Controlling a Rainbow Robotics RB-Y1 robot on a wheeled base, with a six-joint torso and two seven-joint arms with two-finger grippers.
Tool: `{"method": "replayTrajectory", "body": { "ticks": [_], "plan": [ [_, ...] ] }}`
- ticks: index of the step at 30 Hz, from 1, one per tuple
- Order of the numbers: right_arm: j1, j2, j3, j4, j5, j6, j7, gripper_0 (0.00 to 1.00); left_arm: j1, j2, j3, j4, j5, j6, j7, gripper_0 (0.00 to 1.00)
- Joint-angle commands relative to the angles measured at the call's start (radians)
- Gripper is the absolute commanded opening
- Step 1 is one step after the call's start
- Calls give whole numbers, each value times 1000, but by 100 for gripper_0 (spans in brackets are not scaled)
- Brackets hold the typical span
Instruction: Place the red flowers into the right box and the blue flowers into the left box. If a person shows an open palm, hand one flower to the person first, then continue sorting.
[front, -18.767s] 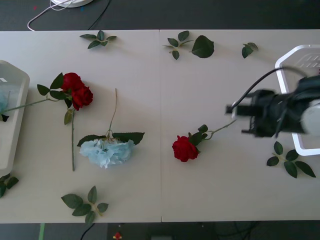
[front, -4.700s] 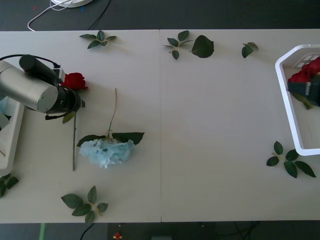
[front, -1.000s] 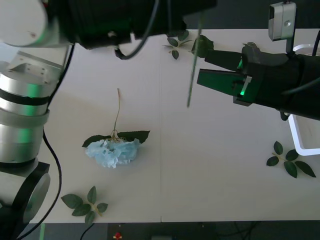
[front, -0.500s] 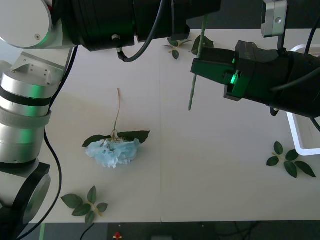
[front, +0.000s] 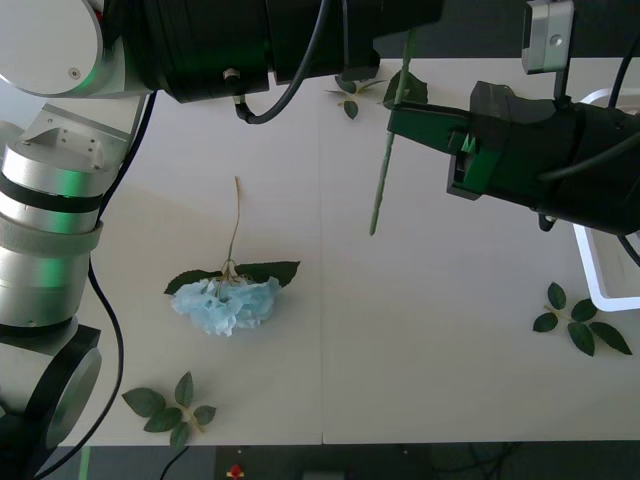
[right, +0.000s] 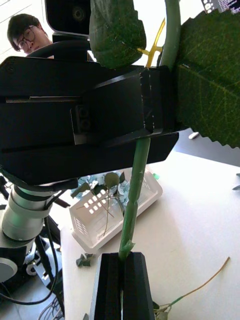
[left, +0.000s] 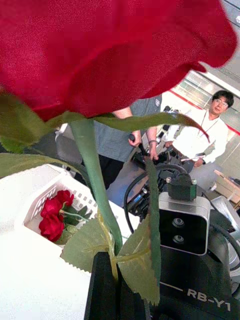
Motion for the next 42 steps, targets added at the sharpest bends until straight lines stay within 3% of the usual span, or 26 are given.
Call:
{"method": "replayTrajectory", "body": {
  "ticks": [1, 3, 4, 5, 6, 16, 21, 32, 42],
  "plan": [
    [-30, 32, 6, -21, -4, -5, 39, 0, -44, 26, -4, -10, 9, -14, -38, 0],
    [-30, 32, 6, -21, -4, -6, 39, 0, -44, 26, -4, -10, 9, -14, -38, 2],
    [-30, 32, 6, -21, -4, -5, 38, 0, -44, 26, -4, -10, 9, -14, -38, 38],
    [-30, 32, 6, -21, -4, -6, 38, 0, -44, 26, -4, -10, 9, -14, -38, 92],
    [-30, 32, 6, -21, -4, -5, 35, 0, -44, 26, -4, -10, 9, -14, -38, 100],
    [-15, 9, -2, -21, 1, -6, 13, 0, -44, 26, -4, -10, 9, -14, -38, 100],
    [22, -45, -92, -21, 101, 66, -91, 0, -44, 26, -4, -10, 9, -14, -38, 100],
    [164, -160, -425, -21, 545, 380, -439, 0, -44, 26, -4, -10, 9, -14, -38, 100],
    [198, -172, -470, 22, 998, 546, -734, 0, -84, 144, 42, 6, 31, -17, -27, 100]
  ]
}}
